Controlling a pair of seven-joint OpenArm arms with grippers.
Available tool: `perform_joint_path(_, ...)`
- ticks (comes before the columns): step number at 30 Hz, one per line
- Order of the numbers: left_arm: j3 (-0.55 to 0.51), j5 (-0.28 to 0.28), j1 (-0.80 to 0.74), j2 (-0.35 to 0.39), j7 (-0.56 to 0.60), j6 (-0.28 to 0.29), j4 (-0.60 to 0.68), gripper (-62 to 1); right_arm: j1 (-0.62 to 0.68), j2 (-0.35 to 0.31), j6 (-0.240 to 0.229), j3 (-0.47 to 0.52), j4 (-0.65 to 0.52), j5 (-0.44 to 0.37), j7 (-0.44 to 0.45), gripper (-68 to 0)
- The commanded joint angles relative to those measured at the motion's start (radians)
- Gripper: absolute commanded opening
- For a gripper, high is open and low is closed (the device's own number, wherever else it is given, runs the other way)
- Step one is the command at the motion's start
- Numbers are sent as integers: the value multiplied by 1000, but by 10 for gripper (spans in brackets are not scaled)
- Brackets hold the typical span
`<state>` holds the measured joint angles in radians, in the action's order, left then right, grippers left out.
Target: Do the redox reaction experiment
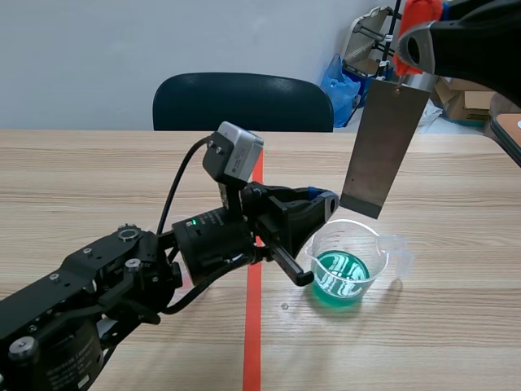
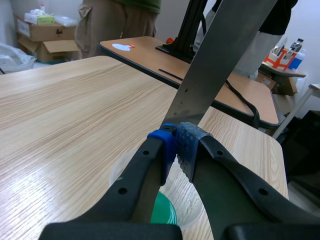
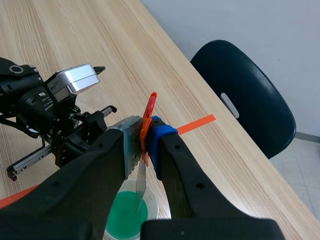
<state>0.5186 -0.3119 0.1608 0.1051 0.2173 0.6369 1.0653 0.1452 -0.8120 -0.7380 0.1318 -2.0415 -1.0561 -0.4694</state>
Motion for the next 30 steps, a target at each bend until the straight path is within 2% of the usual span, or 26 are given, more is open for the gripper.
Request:
perform_joint_path(1, -1, -13, 8, -5, 18, 2, 6, -583, -7, -16, -8, 6, -13, -11, 19, -669)
perform_joint_path(11, -1, -13, 8, -4, 18, 0, 6, -583, -7, -16, -8, 6, -13, -11, 19, -669)
perform_joint_path(15, -1, -13, 8, -4, 18, -23, 6, -583, -7, -16, -8, 6, -13, -11, 19, -669)
perform_joint_path(20, -3, 65, 5, 11, 31, -51, 6, -583, -7, -16, -8, 6, -13, -11, 20, -669)
perform_joint_path(24, -3, 65, -7, 72, 85, -51, 6, -583, -7, -16, -8, 6, -13, -11, 20, -669)
perform_joint_path(30, -13, 61, -49, 201, 140, -50, 8, -583, -7, -16, -8, 6, -13, -11, 20, -669)
